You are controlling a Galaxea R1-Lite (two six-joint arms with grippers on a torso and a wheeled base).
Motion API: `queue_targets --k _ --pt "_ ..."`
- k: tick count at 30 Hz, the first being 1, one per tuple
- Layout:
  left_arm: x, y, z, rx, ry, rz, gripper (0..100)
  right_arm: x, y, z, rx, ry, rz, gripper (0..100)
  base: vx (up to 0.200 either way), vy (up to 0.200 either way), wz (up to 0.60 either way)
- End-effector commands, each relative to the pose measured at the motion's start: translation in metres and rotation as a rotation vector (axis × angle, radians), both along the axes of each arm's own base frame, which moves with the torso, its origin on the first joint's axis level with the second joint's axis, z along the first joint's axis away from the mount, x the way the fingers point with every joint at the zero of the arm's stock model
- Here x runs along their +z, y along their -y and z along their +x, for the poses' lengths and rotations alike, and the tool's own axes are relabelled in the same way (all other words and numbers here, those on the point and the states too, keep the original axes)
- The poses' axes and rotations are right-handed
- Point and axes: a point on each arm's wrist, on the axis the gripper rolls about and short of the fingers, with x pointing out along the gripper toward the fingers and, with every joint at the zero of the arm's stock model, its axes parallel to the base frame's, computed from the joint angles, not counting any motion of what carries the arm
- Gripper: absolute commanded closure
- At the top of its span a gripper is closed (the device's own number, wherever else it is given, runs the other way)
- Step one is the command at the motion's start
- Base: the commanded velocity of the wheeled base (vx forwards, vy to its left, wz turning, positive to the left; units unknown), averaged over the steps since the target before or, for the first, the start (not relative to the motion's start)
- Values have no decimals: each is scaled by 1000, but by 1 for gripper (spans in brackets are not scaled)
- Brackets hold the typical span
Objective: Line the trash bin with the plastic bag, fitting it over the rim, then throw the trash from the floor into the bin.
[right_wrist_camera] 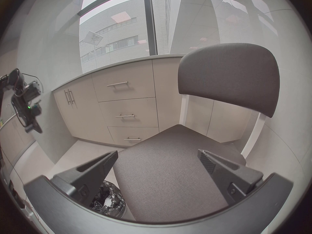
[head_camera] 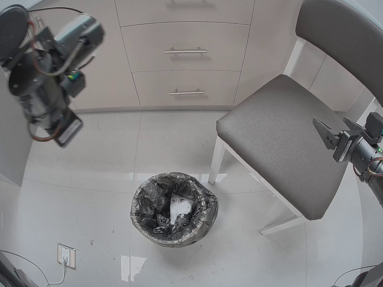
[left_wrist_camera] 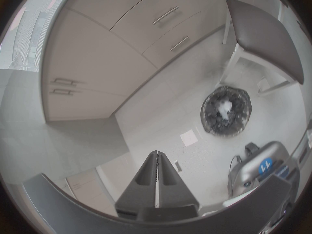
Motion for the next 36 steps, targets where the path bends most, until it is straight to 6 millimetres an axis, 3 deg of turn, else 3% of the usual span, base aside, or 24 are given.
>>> queue_targets --k 1,5,8,9,11,13,14,15,18,20,21,22,25,28,29,30,35,36 --pt "53 -81 -124 88 94 -69 100 5 24 -42 -21 72 44 0 0 0 0" --pt "69 -120 -200 135 310 -221 100 2 48 -80 -114 141 -4 0 0 0 0" --pt "67 -153 -273 197 503 -305 100 1 70 -117 -215 204 -71 0 0 0 0" --pt "61 -163 -307 233 590 -334 100 -2 79 -132 -245 216 -93 0 0 0 0" --pt "46 -169 -363 292 743 -374 100 -9 92 -154 -308 232 -134 0 0 0 0" --pt "32 -164 -404 336 890 -410 100 -13 99 -169 -382 242 -153 0 0 0 0" --pt "32 -164 -404 336 890 -410 100 -13 99 -169 -382 242 -153 0 0 0 0" --pt "21 -154 -434 327 1044 -463 100 -14 102 -181 -445 256 -153 0 0 0 0" --pt "-8 -133 -434 241 1114 -516 100 -5 106 -202 -519 304 -133 0 0 0 0" --pt "-31 -128 -423 210 1103 -531 100 -7 108 -212 -543 323 -127 0 0 0 0" --pt "-33 -128 -421 207 1097 -532 100 -7 108 -213 -543 324 -127 0 0 0 0" --pt "-56 -126 -403 187 1063 -541 100 -12 109 -220 -561 330 -129 0 0 0 0" --pt "-92 -127 -369 136 1041 -569 100 -26 109 -230 -549 328 -146 0 0 0 0" --pt "-126 -130 -334 99 1041 -590 100 -40 107 -225 -501 304 -161 0 0 0 0" --pt "-126 -130 -334 99 1041 -590 100 -40 107 -225 -501 304 -161 0 0 0 0" --pt "-141 -130 -315 117 1028 -614 100 -43 107 -222 -492 308 -144 0 0 0 0" --pt "-169 -127 -288 69 963 -676 100 -50 105 -218 -425 305 -109 0 0 0 0" --pt "-181 -124 -278 -10 938 -726 100 -50 103 -217 -320 328 -129 0 0 0 0"
